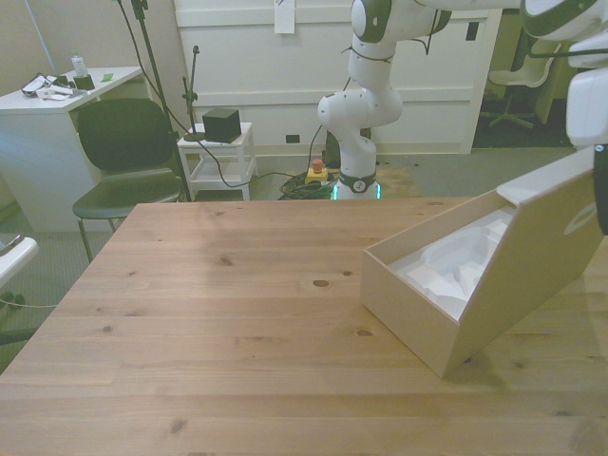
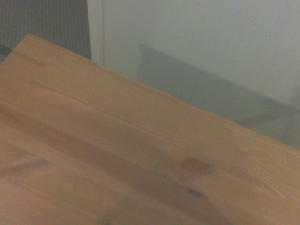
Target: Close the box
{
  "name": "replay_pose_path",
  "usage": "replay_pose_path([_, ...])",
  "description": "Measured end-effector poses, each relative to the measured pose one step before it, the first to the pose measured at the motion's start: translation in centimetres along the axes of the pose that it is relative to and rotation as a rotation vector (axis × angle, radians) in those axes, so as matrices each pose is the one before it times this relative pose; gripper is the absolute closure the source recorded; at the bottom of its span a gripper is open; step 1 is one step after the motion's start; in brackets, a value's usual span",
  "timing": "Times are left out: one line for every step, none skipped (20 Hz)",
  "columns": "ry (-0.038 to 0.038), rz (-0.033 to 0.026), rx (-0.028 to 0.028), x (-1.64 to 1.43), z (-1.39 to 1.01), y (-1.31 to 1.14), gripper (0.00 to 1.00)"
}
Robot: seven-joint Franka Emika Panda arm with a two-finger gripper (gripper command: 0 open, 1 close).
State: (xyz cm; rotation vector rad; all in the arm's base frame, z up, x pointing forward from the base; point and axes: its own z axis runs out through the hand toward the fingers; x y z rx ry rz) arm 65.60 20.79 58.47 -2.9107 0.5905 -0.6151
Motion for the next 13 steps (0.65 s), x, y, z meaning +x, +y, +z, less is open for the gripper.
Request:
replay_pose_path([-0.00504,0.00827,-0.00431,-1.071,-1.045,0.291,0.00])
replay_pose_path([-0.00975,0.00541,-0.00562,-1.449,-1.241,0.022,0.00])
replay_pose_path([-0.00817,0.00512,-0.00553,-1.632,-1.317,-0.047,0.00])
replay_pose_path([-0.00864,0.00593,-0.00775,-1.825,-1.305,-0.033,0.00])
replay_pose_path([-0.01072,0.00807,-0.01101,-1.859,-1.232,0.136,0.00])
replay_pose_path([-0.01153,0.00955,-0.01274,-1.669,-1.081,0.496,0.00])
replay_pose_path([-0.00500,0.00828,-0.00589,-1.377,-0.970,0.778,0.00])
replay_pose_path([0.00795,-0.00001,0.00243,-1.112,-0.982,0.889,0.00])
replay_pose_path([0.02469,-0.00592,0.01505,-0.982,-1.162,0.723,0.00])
replay_pose_path([0.03779,-0.01011,0.03141,-1.060,-1.401,0.417,0.00])
replay_pose_path([0.03374,-0.01460,0.02986,-1.330,-1.501,0.189,0.00])
replay_pose_path([0.02455,-0.01515,0.01814,-1.662,-1.731,0.032,0.00])
replay_pose_path([0.01934,-0.00926,0.00895,-1.612,-1.673,0.108,0.00])
